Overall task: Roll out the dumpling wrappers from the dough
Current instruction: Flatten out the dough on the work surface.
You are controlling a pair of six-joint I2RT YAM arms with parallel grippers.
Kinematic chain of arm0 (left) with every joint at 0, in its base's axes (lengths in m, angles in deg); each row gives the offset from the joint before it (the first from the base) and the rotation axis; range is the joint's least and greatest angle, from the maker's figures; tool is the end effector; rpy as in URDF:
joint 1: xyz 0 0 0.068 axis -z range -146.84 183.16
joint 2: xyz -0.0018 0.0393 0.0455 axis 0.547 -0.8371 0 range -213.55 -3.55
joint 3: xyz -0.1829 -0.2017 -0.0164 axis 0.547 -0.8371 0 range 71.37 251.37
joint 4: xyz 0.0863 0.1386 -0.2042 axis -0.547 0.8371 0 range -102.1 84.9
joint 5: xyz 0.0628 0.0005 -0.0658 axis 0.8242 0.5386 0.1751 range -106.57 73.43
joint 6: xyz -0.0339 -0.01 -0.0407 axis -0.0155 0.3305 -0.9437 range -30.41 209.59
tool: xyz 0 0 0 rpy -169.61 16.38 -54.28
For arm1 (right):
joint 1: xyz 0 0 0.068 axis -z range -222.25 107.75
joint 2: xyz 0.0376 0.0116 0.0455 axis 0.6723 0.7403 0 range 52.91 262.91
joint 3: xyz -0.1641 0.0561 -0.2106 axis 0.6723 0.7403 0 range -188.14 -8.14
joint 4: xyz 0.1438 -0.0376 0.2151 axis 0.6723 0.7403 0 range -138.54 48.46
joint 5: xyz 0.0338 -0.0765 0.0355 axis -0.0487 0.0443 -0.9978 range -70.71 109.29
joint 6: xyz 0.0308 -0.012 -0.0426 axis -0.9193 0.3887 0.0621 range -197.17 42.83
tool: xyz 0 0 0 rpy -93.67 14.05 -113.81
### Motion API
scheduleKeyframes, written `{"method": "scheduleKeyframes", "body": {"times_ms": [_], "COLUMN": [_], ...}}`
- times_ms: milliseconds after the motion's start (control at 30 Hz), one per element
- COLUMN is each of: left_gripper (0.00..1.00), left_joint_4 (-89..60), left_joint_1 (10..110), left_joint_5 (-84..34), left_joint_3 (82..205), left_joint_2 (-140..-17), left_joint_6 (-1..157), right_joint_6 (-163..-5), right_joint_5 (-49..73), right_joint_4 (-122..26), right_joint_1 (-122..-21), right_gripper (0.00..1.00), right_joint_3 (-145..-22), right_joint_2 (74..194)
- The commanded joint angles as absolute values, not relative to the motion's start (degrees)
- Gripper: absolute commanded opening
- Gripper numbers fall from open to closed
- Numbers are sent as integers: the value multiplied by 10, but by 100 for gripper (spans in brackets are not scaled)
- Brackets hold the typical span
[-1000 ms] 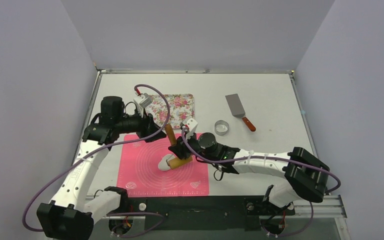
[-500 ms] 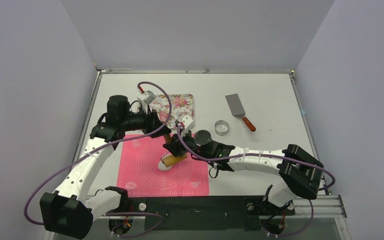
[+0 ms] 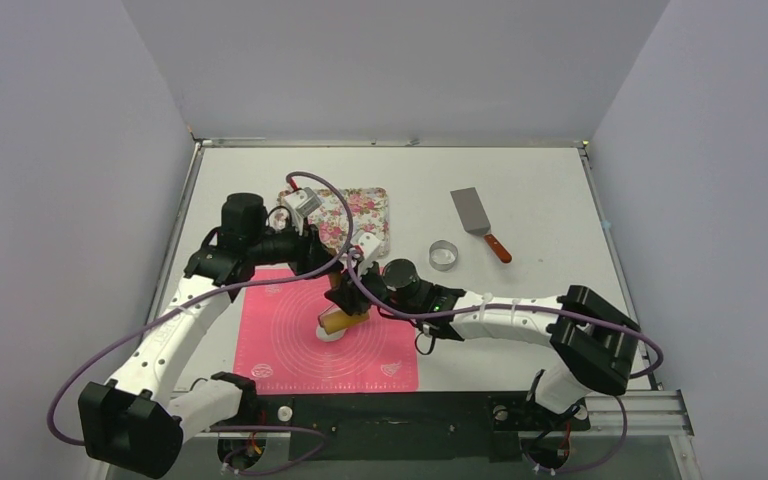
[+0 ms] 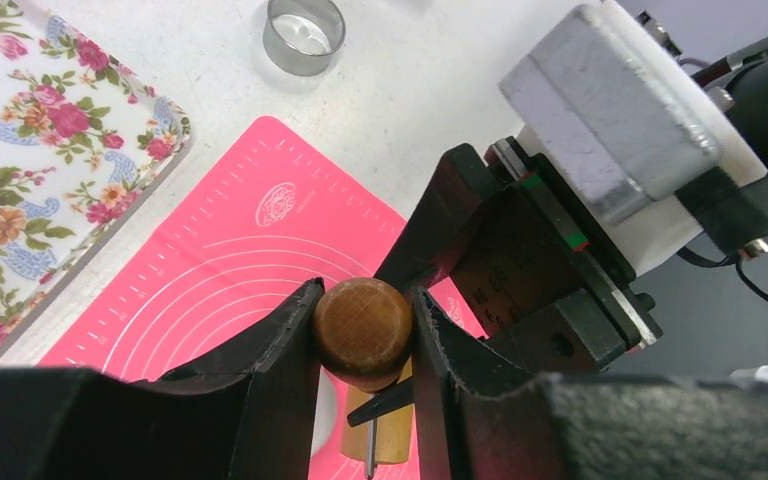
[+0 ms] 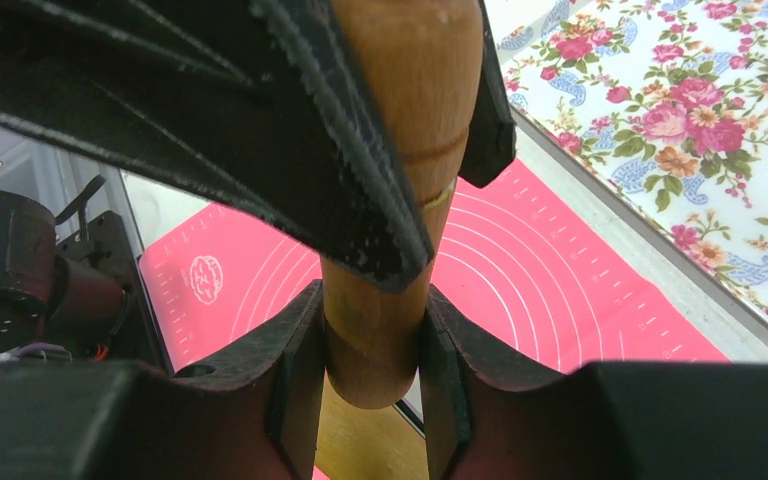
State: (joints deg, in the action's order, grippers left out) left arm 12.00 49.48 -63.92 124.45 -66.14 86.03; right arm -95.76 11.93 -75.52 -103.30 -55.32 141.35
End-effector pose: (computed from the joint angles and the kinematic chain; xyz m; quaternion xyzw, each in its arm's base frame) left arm 0.2151 -0.0903 0.3122 0.2783 0.7811 -0.4233 0.3652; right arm 0.1617 0.3019 0.2339 -0.3220 0.7202 0.4311 0.4380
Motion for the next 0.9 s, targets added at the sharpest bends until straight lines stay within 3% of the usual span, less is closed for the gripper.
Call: {"method": "scheduleKeyframes", "body": {"times_ms": [0,100,300,700,867], "left_gripper": [0,0,0,0,0], "left_joint_4": [141,131,111,91,123], "left_joint_1": [517,518,517,517,517], "left_joint_5": [-653,-650,-617,-604,-645], "left_joint_3": [1242,1226,1190,1185,1211], "left_joint_2": [-657,-659,-662,-651,-651], "left_joint_6": [925,943,991,1054,1091], "right_joint_6": [-959,-972,-990,-928,-922], "right_joint_5": [115,118,108,76,62], "right_joint_4": [-806,-833,-838,-771,-777], "right_joint_1": [-1022,-1021,-1013,-1011,-1008], "right_gripper": [29,46,67,68,66], "right_joint_3": [-591,-596,-585,-509,-525], "right_joint_2": [1429,1452,1454,1377,1404]}}
